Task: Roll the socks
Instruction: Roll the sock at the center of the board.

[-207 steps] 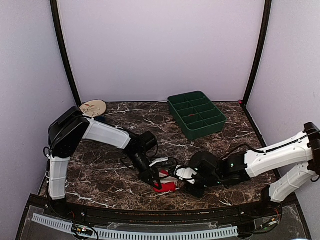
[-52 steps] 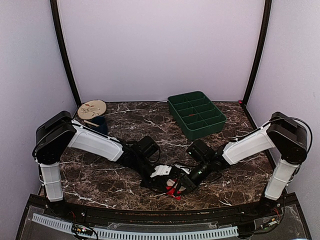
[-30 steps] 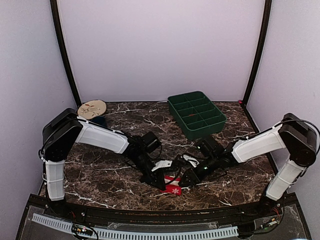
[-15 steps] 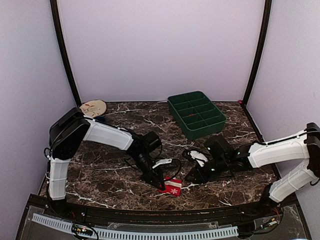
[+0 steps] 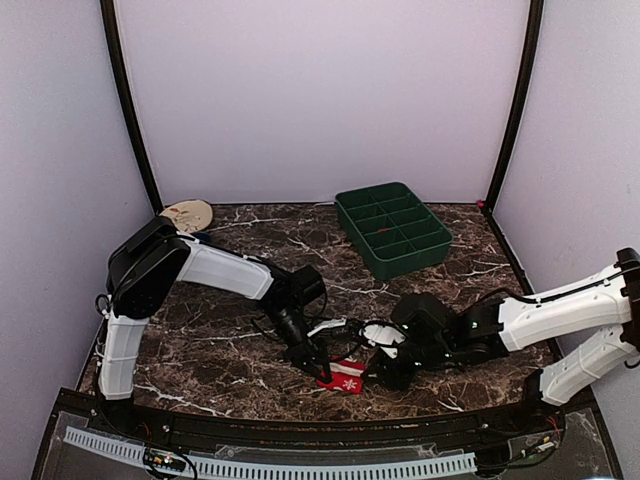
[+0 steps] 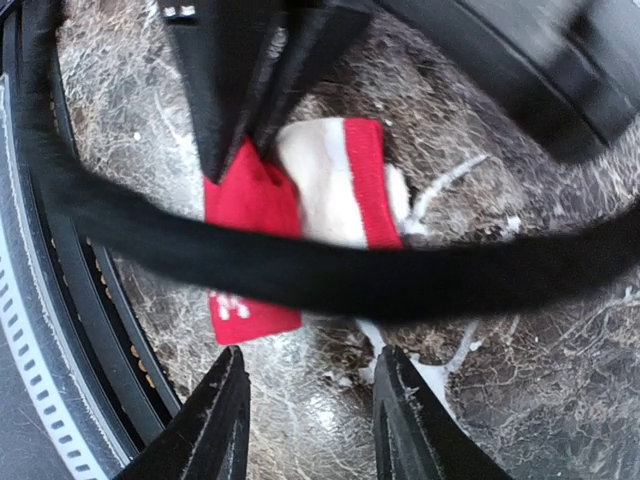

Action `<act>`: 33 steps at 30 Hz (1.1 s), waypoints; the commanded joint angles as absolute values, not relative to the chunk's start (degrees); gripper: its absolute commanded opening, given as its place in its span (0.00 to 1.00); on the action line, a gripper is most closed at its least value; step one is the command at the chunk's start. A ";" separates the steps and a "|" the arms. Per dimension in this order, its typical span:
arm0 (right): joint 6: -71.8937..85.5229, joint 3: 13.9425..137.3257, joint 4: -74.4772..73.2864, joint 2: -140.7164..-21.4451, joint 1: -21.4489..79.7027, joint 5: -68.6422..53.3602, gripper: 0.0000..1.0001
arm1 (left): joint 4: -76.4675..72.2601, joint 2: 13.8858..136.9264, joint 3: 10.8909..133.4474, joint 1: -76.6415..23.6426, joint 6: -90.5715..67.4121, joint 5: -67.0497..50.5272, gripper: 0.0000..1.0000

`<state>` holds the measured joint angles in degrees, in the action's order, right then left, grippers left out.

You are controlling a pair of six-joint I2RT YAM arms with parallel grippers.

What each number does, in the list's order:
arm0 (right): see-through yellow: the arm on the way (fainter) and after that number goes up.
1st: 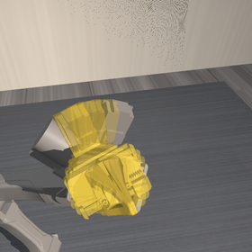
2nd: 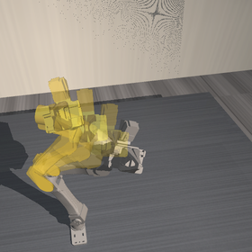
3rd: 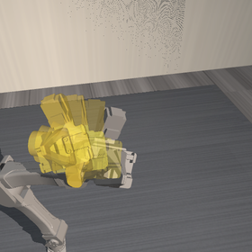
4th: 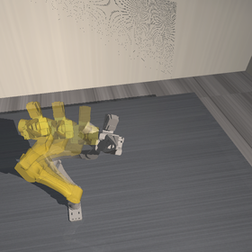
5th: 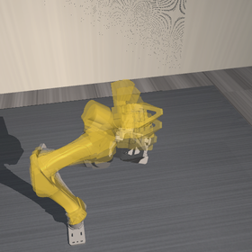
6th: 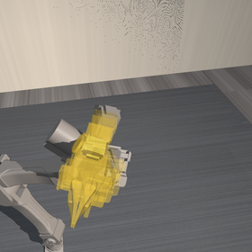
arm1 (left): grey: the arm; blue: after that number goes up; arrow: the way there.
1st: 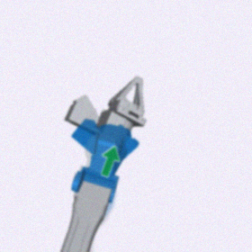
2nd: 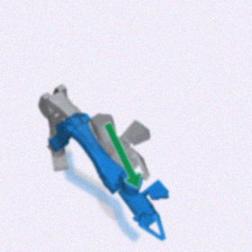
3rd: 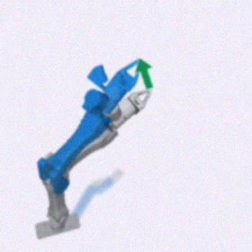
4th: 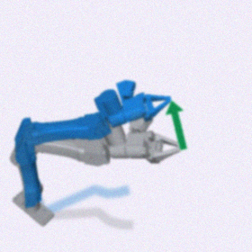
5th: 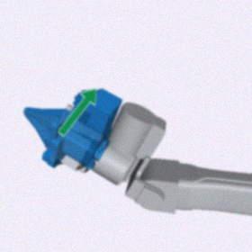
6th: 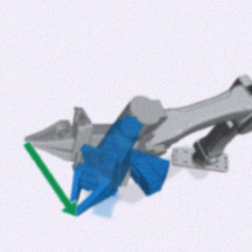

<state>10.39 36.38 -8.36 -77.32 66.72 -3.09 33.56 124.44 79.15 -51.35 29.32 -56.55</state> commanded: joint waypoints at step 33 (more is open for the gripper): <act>1.46 46.94 -11.42 -94.00 71.53 -3.39 0.31 | 37.39 126.47 80.59 -50.62 29.19 -56.87 0.00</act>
<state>1.89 46.19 -11.18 -92.92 71.00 -2.35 34.87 125.40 79.81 -50.89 29.28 -58.11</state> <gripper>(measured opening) 0.333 0.087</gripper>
